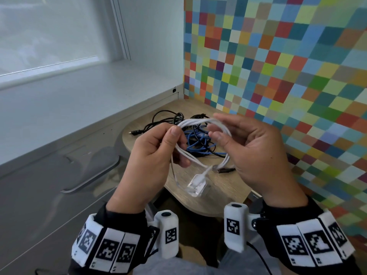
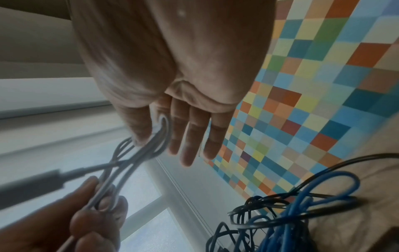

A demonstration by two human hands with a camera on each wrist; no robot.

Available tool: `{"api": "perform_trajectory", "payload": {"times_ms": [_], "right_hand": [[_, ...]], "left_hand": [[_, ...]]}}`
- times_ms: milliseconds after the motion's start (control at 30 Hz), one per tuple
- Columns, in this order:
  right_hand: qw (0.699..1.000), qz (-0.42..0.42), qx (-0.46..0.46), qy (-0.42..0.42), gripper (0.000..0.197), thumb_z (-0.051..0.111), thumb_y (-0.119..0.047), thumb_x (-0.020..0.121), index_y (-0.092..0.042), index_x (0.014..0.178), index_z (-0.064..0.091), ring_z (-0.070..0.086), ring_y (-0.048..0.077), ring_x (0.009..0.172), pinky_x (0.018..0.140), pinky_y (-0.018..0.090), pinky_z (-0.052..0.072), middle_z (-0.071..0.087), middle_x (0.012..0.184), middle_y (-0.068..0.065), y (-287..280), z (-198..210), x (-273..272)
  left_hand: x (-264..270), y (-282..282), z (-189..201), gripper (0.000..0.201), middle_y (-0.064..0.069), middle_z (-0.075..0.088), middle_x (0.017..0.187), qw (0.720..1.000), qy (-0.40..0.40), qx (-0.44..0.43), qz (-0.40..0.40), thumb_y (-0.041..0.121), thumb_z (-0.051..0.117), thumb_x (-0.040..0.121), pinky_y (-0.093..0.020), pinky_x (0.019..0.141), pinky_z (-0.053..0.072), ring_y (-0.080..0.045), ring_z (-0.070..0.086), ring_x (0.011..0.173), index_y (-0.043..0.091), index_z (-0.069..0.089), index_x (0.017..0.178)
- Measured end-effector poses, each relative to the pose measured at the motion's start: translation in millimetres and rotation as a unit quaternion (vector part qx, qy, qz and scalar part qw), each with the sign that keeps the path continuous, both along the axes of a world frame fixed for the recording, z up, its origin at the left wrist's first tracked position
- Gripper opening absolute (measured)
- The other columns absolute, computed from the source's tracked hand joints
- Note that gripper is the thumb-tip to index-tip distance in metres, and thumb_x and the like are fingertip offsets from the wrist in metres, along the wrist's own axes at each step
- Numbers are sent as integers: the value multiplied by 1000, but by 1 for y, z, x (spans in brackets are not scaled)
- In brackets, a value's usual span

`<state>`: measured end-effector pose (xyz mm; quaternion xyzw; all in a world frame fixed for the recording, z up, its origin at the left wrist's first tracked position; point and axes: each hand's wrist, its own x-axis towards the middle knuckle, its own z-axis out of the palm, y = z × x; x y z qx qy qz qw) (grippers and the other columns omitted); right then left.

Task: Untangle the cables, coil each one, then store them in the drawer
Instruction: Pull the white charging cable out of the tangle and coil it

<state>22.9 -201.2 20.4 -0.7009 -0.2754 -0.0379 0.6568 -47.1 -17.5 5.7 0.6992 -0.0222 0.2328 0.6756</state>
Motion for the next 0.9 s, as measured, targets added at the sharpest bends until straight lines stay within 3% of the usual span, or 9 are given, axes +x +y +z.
{"api": "perform_trajectory", "payload": {"times_ms": [100, 200, 267, 367, 467, 567, 633, 733, 900], "right_hand": [[999, 1, -6, 32, 52, 73, -18, 92, -25, 142, 60, 68, -2, 113, 89, 15, 56, 72, 126, -9, -4, -5, 2], [998, 5, -11, 68, 49, 68, -38, 91, -31, 139, 58, 71, 10, 106, 82, 25, 58, 72, 121, -5, -8, -13, 2], [998, -14, 1, 62, 33, 71, -29, 96, -31, 127, 61, 71, 16, 97, 77, 31, 58, 70, 111, -3, -7, -20, -1], [995, -82, -15, -54, 29, 70, -5, 93, -30, 104, 60, 58, 19, 73, 63, 34, 54, 57, 84, 0, -6, -24, -9], [989, -52, -45, -130, 25, 69, -3, 92, -26, 98, 66, 47, 19, 57, 52, 37, 47, 46, 64, 1, -2, -24, -17], [989, 6, -76, -126, 33, 70, -3, 93, -26, 117, 74, 59, 17, 61, 58, 25, 51, 58, 67, -6, 2, -24, -21], [985, 25, -111, -127, 36, 70, -2, 93, -24, 121, 76, 68, 12, 74, 65, 19, 53, 67, 80, -13, 3, -25, -20], [977, 30, -155, -144, 41, 71, 2, 90, -25, 120, 77, 70, 11, 93, 75, 24, 59, 70, 100, -14, 3, -27, -17], [987, 5, -91, -132, 24, 78, -7, 90, -24, 107, 81, 71, 10, 99, 82, 22, 57, 72, 104, -12, 6, -27, -18]], "left_hand": [[2, 0, -1, 34, -14, 64, 77, 999, -14, -37, 14, 36, 50, 100, -32, 60, 54, -27, 64, 58, 9, 65, 85], [3, 0, -1, 34, -13, 62, 80, 997, -26, -66, 36, 34, 49, 101, -33, 59, 55, -27, 63, 57, 8, 65, 87], [3, -1, -1, 35, -15, 60, 78, 995, -38, -80, 53, 33, 48, 102, -33, 58, 54, -26, 61, 57, 6, 64, 88], [5, -5, -1, 36, -11, 59, 74, 992, -54, -75, 81, 34, 48, 103, -27, 54, 46, -20, 52, 53, 6, 65, 87], [6, -8, -3, 34, -5, 60, 73, 991, -47, -48, 112, 33, 52, 105, -23, 55, 40, -13, 46, 57, 10, 69, 86], [6, -10, -2, 34, -9, 66, 79, 990, -53, -17, 129, 30, 53, 106, -43, 74, 56, -25, 63, 76, 10, 71, 85], [4, -11, 1, 34, -10, 68, 80, 987, -60, 3, 147, 25, 53, 107, -39, 80, 57, -26, 65, 82, 10, 71, 83], [2, -9, 4, 31, -4, 68, 76, 984, -65, 5, 164, 22, 54, 106, -24, 72, 52, -14, 62, 74, 12, 74, 84], [1, -9, 4, 29, -4, 62, 74, 986, -57, -32, 154, 36, 57, 104, -32, 50, 40, -17, 49, 56, 21, 75, 88]]}}
